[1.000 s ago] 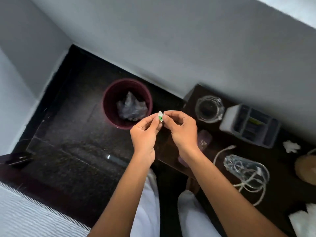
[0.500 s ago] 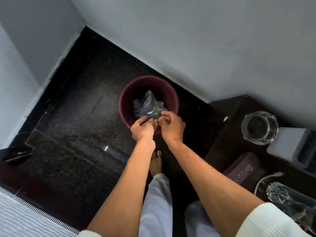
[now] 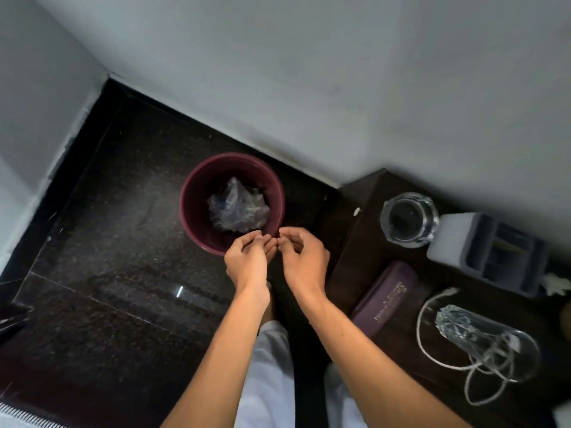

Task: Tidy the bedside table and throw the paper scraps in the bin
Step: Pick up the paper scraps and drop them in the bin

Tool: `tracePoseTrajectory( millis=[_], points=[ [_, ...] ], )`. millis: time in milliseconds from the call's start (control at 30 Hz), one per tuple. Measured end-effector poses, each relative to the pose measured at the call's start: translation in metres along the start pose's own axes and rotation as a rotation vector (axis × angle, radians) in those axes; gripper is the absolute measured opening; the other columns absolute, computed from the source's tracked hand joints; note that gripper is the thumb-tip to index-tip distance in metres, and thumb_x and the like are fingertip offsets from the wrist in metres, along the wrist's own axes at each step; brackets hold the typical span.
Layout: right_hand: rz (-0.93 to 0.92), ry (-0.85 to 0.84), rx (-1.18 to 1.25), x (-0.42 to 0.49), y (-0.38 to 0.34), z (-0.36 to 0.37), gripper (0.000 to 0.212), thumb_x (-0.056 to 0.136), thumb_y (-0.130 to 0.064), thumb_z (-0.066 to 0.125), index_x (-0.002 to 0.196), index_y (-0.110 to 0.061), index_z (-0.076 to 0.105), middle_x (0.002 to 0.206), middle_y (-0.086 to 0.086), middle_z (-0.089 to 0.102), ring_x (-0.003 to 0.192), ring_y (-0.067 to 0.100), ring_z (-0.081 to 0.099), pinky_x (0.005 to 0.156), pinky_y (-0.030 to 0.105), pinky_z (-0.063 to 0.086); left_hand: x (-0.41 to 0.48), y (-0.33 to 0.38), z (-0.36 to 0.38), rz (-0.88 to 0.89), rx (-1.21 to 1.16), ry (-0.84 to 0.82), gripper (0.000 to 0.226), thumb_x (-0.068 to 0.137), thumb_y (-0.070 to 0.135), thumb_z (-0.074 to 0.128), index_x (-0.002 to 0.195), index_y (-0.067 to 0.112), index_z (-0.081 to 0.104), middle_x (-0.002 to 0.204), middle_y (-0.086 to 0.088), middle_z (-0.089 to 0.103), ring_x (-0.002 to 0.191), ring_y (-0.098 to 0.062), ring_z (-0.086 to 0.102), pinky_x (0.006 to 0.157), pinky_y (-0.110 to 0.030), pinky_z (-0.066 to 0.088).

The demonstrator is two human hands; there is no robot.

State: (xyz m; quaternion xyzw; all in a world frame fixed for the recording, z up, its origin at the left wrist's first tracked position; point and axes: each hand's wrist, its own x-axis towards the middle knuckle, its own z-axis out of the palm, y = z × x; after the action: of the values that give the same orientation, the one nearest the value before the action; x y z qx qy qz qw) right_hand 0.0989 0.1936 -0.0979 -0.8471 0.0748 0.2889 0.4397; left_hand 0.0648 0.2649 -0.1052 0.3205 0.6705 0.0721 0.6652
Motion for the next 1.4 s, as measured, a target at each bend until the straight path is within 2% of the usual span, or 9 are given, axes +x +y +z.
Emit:
tracePoseTrajectory(
  millis=[67,233,467,700,933,1100,1233,1333,1400],
  points=[
    [0.011,0.061,0.072,-0.013,-0.003,-0.029,0.021,0.096,-0.014,0.063,0.104,-0.03,0.074,0.094,-0.018,0.074,0.097,-0.003,0.067,0.089,0.013,0.05,-0.03,-0.002,0.014,0.034,0.016,-0.054,0.014,0.101,0.006,0.057,0.109,0.011,0.068,0.1,-0.012,0.078,0.087,-0.017,0.079,0.077,-0.027,0.061],
    [-0.05,0.214,0.205,-0.048,-0.008,-0.112,0.023,0.093,-0.011,0.065,0.098,-0.031,0.076,0.091,-0.02,0.075,0.091,-0.01,0.067,0.077,0.003,0.047,-0.112,-0.015,0.048,0.166,0.069,-0.232,0.014,0.103,0.01,0.055,0.106,0.013,0.068,0.1,-0.01,0.077,0.091,-0.016,0.078,0.074,-0.022,0.06],
    [-0.083,0.406,0.294,-0.089,0.012,-0.233,0.023,0.093,-0.003,0.065,0.097,-0.023,0.076,0.093,-0.011,0.077,0.093,0.002,0.072,0.086,0.025,0.057,-0.211,-0.067,0.089,0.242,0.184,-0.508,0.014,0.102,0.011,0.058,0.102,0.015,0.072,0.092,-0.01,0.079,0.089,-0.019,0.078,0.075,-0.023,0.059],
    [-0.017,0.565,0.277,-0.109,0.075,-0.331,0.017,0.095,-0.007,0.064,0.102,-0.018,0.075,0.096,-0.006,0.077,0.09,0.007,0.074,0.082,0.032,0.062,-0.276,-0.132,0.132,0.467,0.48,-0.748,0.017,0.099,0.013,0.062,0.095,0.025,0.072,0.092,0.0,0.079,0.091,-0.011,0.077,0.082,-0.027,0.061],
    [-0.068,0.548,0.051,-0.084,0.143,-0.373,0.023,0.101,-0.015,0.058,0.122,-0.015,0.068,0.114,-0.002,0.071,0.102,0.003,0.068,0.088,0.025,0.059,-0.29,-0.172,0.184,0.748,0.914,-0.869,0.021,0.102,0.019,0.057,0.117,0.018,0.071,0.109,0.006,0.074,0.096,0.0,0.069,0.077,-0.008,0.052],
    [-0.021,0.439,-0.081,-0.05,0.177,-0.381,0.037,0.102,-0.015,0.055,0.139,-0.012,0.056,0.137,0.007,0.06,0.123,0.016,0.059,0.104,0.037,0.051,-0.287,-0.19,0.218,0.806,1.195,-0.853,0.036,0.102,0.013,0.05,0.136,0.013,0.062,0.137,-0.006,0.066,0.129,-0.019,0.059,0.112,-0.034,0.045],
    [0.055,0.433,0.085,-0.029,0.185,-0.385,0.049,0.103,-0.034,0.046,0.148,-0.017,0.044,0.134,0.001,0.061,0.119,0.013,0.06,0.089,0.011,0.048,-0.289,-0.215,0.233,0.821,1.487,-0.834,0.054,0.099,0.008,0.046,0.153,0.011,0.039,0.163,-0.01,0.034,0.148,-0.034,0.037,0.118,-0.043,0.032],
    [0.047,0.362,-0.307,-0.018,0.194,-0.387,0.068,0.103,-0.036,0.047,0.161,-0.024,0.013,0.15,0.014,0.047,0.13,0.032,0.052,0.1,0.039,0.043,-0.287,-0.23,0.241,0.848,1.642,-0.847,0.064,0.099,0.006,0.048,0.159,0.007,0.024,0.169,-0.017,0.011,0.154,-0.04,0.019,0.118,-0.049,0.033],
    [0.07,0.371,-0.381,-0.01,0.197,-0.388,0.071,0.105,-0.034,0.049,0.162,-0.023,0.007,0.148,0.017,0.05,0.13,0.034,0.054,0.102,0.045,0.043,-0.281,-0.235,0.248,0.946,1.744,-0.792,0.068,0.101,0.009,0.052,0.159,0.002,0.017,0.168,-0.022,0.007,0.155,-0.042,0.011,0.118,-0.05,0.034]
  ],
)
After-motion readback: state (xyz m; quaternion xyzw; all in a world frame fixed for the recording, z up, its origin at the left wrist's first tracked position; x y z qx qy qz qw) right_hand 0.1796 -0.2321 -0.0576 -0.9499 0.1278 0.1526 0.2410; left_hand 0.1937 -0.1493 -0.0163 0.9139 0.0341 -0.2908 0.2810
